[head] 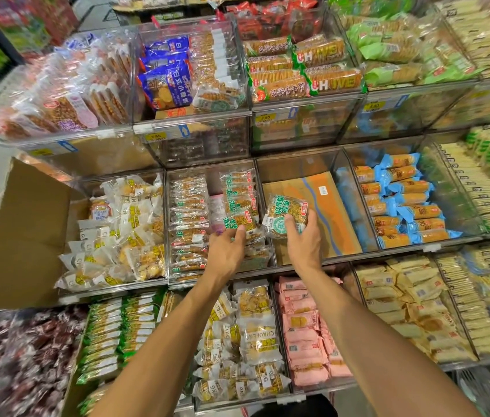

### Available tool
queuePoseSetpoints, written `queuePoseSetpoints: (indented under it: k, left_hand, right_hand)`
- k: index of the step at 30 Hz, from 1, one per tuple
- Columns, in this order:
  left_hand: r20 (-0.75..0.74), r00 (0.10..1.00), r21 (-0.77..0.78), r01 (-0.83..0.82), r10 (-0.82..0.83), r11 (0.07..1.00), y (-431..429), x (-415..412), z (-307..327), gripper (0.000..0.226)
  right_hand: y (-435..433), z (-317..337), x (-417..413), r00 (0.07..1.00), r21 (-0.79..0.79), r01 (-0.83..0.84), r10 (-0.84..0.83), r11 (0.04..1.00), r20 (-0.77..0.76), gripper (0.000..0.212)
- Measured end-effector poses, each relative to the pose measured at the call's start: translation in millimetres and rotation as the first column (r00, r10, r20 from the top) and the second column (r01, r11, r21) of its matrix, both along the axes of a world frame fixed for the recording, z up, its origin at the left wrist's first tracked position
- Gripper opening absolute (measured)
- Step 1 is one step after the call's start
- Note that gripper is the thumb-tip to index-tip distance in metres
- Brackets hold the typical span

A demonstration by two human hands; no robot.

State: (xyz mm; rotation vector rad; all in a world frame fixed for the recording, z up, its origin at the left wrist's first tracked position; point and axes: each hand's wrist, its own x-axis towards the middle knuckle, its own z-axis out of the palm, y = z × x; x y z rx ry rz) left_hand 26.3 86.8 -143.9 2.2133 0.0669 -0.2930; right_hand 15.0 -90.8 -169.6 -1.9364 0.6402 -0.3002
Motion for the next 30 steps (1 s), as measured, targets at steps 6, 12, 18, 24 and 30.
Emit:
queuePoseSetpoints:
  k: [6, 12, 18, 24, 30]
  left_hand:
    - [-0.194, 0.979, -0.116, -0.080, 0.057, 0.990, -3.9, 17.9, 6.7, 0.052]
    - [-0.120, 0.989, -0.221, -0.111, 0.086, 0.969, 0.8, 36.7, 9.3, 0.052]
    - [-0.143, 0.989, -0.189, -0.064, 0.037, 0.980, 0.5, 19.2, 0.3, 0.054]
    - [-0.154, 0.984, 0.021, -0.084, 0.087, 0.996, -10.7, 16.7, 16.0, 0.062]
    - [-0.359, 0.930, -0.059, -0.113, 0.085, 0.992, -11.9, 33.3, 22.6, 0.083]
  right_hand:
    - [0.9, 5.6, -2.8, 1.000, 0.011, -0.014, 0.013, 1.000, 0.017, 0.061]
    - [1.0, 10.2, -5.3, 1.000, 0.027, -0.017, 0.017, 0.999, 0.012, 0.061]
    - [1.9, 13.7, -5.0, 1.000, 0.033, -0.020, 0.020, 0.999, 0.006, 0.068]
    - [2.4, 17.4, -7.7, 1.000, 0.028, -0.018, 0.018, 0.999, 0.004, 0.068]
    - [1.0, 13.9, -6.7, 1.000, 0.010, -0.024, 0.024, 1.000, 0.005, 0.064]
